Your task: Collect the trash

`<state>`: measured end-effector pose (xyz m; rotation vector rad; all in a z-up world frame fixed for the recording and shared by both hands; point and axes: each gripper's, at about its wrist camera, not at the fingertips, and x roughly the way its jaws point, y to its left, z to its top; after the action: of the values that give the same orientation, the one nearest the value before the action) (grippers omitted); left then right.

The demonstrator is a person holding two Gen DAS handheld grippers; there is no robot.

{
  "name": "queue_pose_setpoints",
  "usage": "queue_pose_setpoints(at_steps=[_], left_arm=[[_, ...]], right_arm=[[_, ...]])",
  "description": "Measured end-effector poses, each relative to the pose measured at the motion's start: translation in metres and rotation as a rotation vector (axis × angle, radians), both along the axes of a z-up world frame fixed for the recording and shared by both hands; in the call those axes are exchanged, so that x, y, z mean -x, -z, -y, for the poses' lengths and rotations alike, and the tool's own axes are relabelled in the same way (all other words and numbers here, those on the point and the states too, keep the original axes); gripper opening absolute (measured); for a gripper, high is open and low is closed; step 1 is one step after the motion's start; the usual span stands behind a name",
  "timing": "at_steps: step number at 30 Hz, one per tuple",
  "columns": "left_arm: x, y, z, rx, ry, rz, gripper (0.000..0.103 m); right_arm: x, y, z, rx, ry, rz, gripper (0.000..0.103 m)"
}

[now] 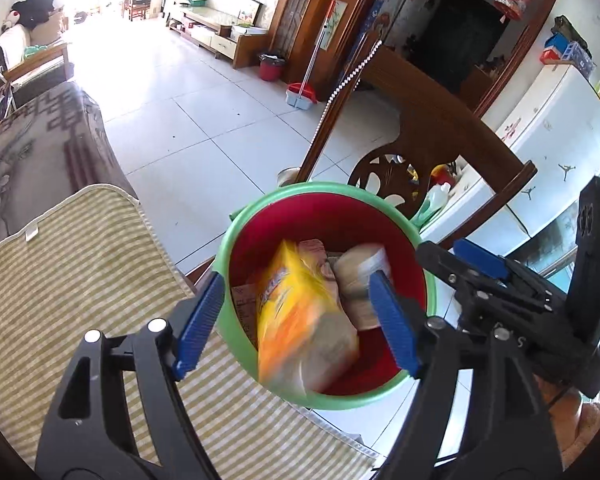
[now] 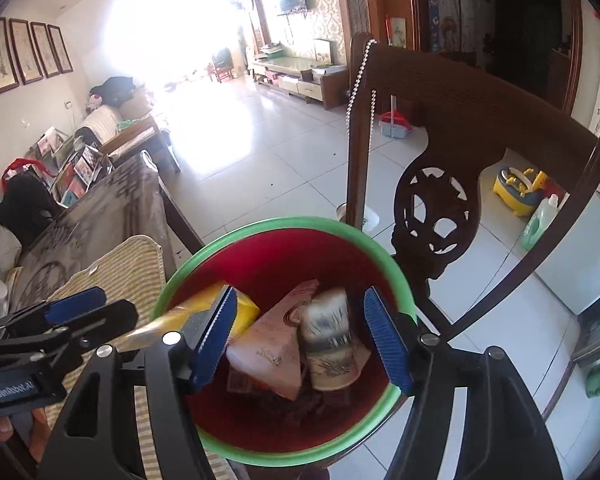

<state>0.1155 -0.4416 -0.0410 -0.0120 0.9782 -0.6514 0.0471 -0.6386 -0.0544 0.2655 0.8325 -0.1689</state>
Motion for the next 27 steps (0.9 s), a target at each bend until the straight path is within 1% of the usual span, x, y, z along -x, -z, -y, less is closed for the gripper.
queue_pose_setpoints(at_steps=[2, 4, 5, 6, 8, 9, 11, 12, 14, 17, 19, 20, 22, 24, 26, 27], left_arm=[[0.001, -0.006, -0.007, -0.010, -0.029, 0.025, 0.078], [0.003, -0.015, -0.016, -0.019, -0.068, 0.063, 0.082], [0.004, -0.021, -0.023, -0.020, -0.087, 0.082, 0.086], [0.008, -0.028, -0.035, -0.012, -0.106, 0.103, 0.088], [0.014, -0.039, -0.052, -0.002, -0.137, 0.135, 0.090], [0.018, -0.045, -0.062, -0.001, -0.159, 0.157, 0.097], [0.028, -0.056, -0.084, -0.006, -0.209, 0.210, 0.098], [0.034, -0.063, -0.098, -0.013, -0.233, 0.238, 0.098], [0.042, -0.070, -0.118, -0.035, -0.266, 0.268, 0.098], [0.054, -0.080, -0.150, -0.059, -0.306, 0.309, 0.098], [0.063, -0.086, -0.171, -0.050, -0.325, 0.317, 0.098], [0.064, -0.089, -0.177, -0.044, -0.335, 0.320, 0.098], [0.073, -0.095, -0.198, -0.036, -0.377, 0.352, 0.098], [0.082, -0.100, -0.220, -0.024, -0.401, 0.381, 0.098], [0.086, -0.102, -0.235, 0.006, -0.398, 0.356, 0.098], [0.088, -0.103, -0.244, 0.011, -0.409, 0.344, 0.098]], right_arm=[[0.003, -0.004, -0.001, -0.010, -0.006, 0.007, 0.070], [0.006, -0.012, -0.008, -0.029, -0.018, 0.033, 0.071], [0.008, -0.016, -0.014, -0.038, -0.026, 0.049, 0.074], [0.007, -0.021, -0.018, -0.045, -0.035, 0.067, 0.081], [0.009, -0.031, -0.032, -0.050, -0.051, 0.108, 0.088], [0.012, -0.039, -0.043, -0.051, -0.065, 0.135, 0.092], [0.015, -0.051, -0.062, -0.045, -0.082, 0.178, 0.096], [0.018, -0.056, -0.072, -0.042, -0.088, 0.197, 0.096], [0.026, -0.069, -0.096, -0.046, -0.114, 0.240, 0.096], [0.040, -0.087, -0.133, -0.030, -0.143, 0.336, 0.096], [0.052, -0.096, -0.159, -0.005, -0.143, 0.408, 0.096], [0.054, -0.099, -0.170, 0.005, -0.146, 0.416, 0.096], [0.058, -0.103, -0.192, 0.005, -0.142, 0.423, 0.096], [0.064, -0.104, -0.208, -0.005, -0.100, 0.443, 0.096], [0.070, -0.104, -0.218, -0.033, -0.064, 0.456, 0.096], [0.071, -0.103, -0.226, -0.043, -0.066, 0.437, 0.096]])
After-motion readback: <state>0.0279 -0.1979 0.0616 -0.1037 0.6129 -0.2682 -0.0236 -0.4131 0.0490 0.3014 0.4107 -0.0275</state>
